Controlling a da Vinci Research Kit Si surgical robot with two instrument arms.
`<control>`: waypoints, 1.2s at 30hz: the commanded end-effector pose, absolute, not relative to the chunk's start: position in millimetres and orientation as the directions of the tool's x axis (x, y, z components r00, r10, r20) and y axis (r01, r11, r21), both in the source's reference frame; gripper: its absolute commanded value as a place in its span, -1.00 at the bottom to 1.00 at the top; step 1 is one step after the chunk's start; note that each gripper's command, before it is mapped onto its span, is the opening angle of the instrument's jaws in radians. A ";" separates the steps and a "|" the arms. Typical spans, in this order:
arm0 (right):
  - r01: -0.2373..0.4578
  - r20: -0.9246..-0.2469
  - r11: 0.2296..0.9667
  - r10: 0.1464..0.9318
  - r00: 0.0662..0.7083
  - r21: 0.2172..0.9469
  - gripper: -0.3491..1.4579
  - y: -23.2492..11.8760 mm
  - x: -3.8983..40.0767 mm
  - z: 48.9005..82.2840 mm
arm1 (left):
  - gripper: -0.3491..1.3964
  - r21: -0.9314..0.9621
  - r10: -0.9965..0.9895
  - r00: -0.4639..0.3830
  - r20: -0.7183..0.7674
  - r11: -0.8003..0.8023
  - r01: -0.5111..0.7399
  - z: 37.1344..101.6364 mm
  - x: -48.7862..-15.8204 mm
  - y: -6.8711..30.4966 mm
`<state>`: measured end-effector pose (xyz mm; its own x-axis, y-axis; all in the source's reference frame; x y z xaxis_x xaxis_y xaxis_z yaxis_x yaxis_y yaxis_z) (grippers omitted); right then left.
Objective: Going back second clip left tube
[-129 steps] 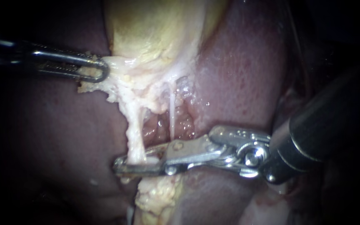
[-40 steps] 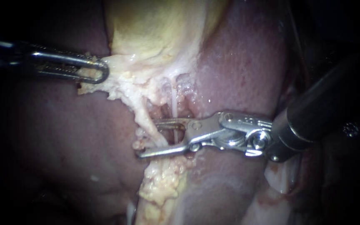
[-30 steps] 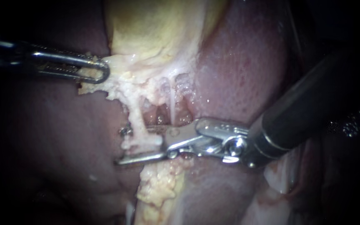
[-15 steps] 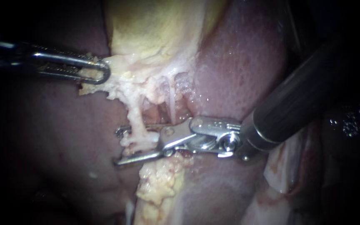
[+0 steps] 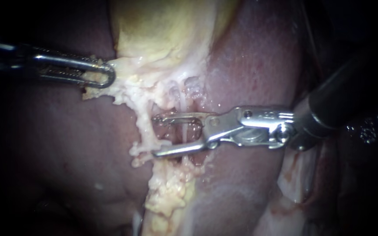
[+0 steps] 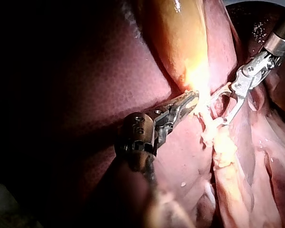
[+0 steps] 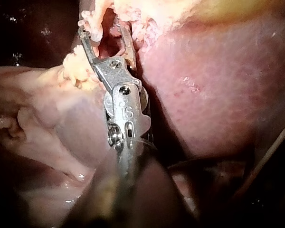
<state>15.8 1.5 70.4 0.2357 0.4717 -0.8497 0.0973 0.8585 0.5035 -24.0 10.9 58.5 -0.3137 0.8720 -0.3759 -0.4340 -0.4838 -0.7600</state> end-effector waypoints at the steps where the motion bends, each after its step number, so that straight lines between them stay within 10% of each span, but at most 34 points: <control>1: 0.100 -0.856 0.869 0.447 0.261 0.484 -0.06 1.1 15.1 70.1 | -1.00 -0.760 0.872 -0.314 -0.376 -0.484 -0.433 58.5 -24.0 10.9; 9: 0.125 -0.885 0.916 0.323 0.334 0.382 -0.06 -0.1 11.1 67.4 | -1.00 -0.760 0.872 -0.314 -0.376 -0.484 -0.433 58.5 -24.0 10.9; 36: 0.101 -0.893 0.935 0.288 0.345 0.340 -0.06 2.9 3.9 64.1 | -1.00 -0.755 0.869 -0.314 -0.383 -0.490 -0.436 60.7 -25.2 10.5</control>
